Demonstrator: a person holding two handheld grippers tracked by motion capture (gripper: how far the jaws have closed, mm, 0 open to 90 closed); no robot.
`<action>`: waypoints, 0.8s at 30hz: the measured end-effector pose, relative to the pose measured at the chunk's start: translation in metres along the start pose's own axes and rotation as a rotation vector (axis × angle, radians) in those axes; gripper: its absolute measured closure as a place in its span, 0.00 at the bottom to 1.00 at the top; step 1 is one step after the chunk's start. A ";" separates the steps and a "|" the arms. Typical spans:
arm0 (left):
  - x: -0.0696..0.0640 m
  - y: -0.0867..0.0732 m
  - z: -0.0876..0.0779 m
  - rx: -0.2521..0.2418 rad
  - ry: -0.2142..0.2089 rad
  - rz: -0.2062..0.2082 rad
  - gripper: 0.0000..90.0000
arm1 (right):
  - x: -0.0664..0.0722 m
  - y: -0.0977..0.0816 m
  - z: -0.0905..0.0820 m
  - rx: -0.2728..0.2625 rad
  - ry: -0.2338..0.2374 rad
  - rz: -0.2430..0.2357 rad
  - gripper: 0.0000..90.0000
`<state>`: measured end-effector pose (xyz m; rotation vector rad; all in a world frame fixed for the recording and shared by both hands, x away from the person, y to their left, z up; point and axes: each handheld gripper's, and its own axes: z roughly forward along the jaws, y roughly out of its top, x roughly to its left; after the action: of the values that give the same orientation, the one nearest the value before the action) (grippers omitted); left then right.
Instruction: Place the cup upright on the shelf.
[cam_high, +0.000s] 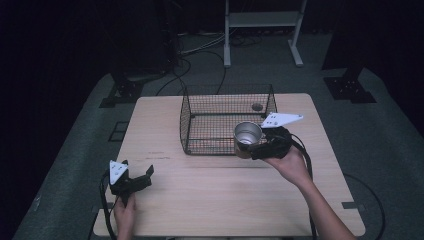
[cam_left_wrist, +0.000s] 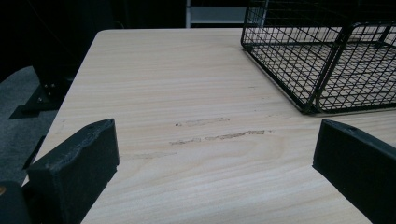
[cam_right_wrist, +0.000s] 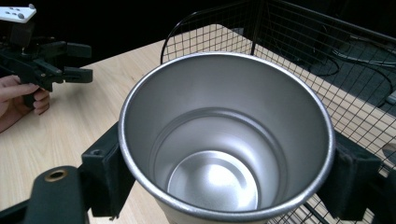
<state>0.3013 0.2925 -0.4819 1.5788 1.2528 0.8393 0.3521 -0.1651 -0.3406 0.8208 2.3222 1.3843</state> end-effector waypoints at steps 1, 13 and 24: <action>0.000 0.000 0.000 0.000 0.000 0.000 0.00 | 0.000 0.001 0.000 -0.001 0.000 -0.001 0.20; 0.000 0.000 0.000 -0.001 0.000 -0.001 0.00 | -0.003 0.019 0.007 0.002 0.004 -0.017 0.20; 0.000 0.000 0.000 -0.002 -0.001 0.001 0.00 | -0.012 0.035 0.020 0.008 0.004 -0.012 0.20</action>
<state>0.3010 0.2925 -0.4819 1.5786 1.2503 0.8397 0.3830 -0.1456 -0.3195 0.8061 2.3337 1.3741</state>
